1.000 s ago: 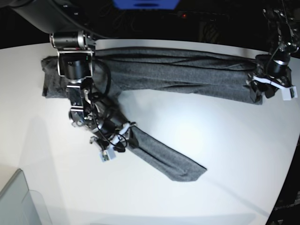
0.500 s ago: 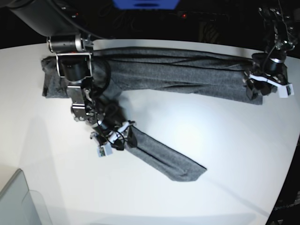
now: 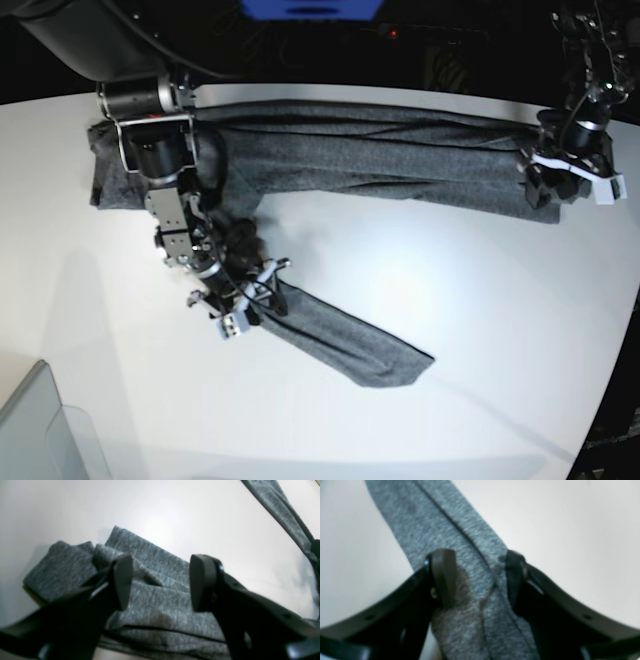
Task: Layout the t-shirt on the table in an organized manner, then fold the t-shirt properly
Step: 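Reach the right gripper to the hanging sleeve and grasp its cuff, then lift the sleeve with the right gripper and lay it across the folded body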
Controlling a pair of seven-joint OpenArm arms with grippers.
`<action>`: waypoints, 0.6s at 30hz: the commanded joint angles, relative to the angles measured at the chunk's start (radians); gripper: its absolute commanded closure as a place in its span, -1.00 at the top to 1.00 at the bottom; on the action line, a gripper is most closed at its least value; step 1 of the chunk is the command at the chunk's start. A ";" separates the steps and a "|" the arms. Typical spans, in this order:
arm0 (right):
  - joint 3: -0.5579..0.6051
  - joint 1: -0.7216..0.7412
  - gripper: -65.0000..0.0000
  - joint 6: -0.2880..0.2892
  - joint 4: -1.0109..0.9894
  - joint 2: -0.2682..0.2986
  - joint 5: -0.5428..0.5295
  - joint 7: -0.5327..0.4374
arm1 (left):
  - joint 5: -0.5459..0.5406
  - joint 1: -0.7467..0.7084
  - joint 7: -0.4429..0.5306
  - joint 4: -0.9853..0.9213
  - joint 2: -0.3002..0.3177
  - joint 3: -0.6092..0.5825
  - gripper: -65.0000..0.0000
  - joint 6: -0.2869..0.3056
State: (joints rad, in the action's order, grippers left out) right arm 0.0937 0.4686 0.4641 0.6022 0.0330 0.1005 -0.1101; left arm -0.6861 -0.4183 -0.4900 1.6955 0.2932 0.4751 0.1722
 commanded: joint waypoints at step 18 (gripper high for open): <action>0.024 -0.172 -1.00 0.005 0.365 -0.020 0.066 0.039 | -0.011 0.014 0.027 0.021 0.011 0.006 0.09 0.003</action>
State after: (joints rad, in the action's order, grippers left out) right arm 0.1165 0.2615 0.4694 0.9436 0.0185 0.1833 -0.0345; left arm -0.6865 -0.4049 -0.4850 1.6974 0.2920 0.4736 0.1719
